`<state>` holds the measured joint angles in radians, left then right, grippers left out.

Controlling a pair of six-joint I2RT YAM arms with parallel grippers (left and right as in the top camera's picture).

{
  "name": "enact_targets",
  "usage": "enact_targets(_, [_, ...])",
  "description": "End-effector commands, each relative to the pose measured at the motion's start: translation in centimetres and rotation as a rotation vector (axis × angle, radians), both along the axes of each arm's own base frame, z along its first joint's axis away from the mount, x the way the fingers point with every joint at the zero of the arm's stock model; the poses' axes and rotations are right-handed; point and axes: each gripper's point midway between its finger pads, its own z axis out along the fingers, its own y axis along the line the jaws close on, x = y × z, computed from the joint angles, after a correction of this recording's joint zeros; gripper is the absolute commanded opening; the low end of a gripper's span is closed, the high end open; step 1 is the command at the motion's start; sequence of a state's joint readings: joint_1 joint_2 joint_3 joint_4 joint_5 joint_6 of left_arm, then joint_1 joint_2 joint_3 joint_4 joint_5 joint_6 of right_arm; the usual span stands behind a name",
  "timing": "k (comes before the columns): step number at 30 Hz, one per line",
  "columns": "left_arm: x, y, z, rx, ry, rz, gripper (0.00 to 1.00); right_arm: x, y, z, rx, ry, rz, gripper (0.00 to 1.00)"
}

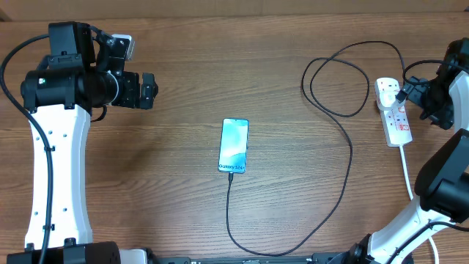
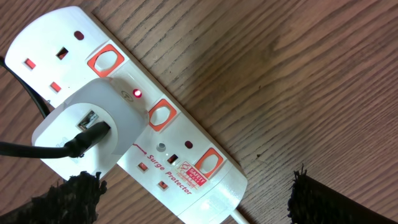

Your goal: Plug charger to phone and switch on socket

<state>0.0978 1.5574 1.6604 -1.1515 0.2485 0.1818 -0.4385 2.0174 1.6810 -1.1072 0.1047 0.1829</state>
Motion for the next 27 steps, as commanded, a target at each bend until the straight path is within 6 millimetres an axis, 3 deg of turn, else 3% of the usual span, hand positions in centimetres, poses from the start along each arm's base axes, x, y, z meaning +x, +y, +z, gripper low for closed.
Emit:
enact_targets(1, [-0.4,-0.1,1.3,0.011,-0.035,0.004,1.00,0.0,-0.3,0.1,-0.010,-0.005,-0.003,1.00])
enact_targets(16, [-0.6,-0.1,1.3,0.011,-0.033,0.005,1.00,0.0,-0.3,0.1,-0.010,-0.005,-0.003,1.00])
enact_targets(23, [-1.6,-0.7,0.3,-0.014,0.023,-0.013,1.00,0.0,-0.3,0.1,-0.010,-0.005,-0.003,1.00])
enact_targets(27, [-2.2,-1.6,-1.6,-0.017,0.057,-0.036,0.99,0.0,-0.3,0.1,-0.010,-0.005,-0.003,1.00])
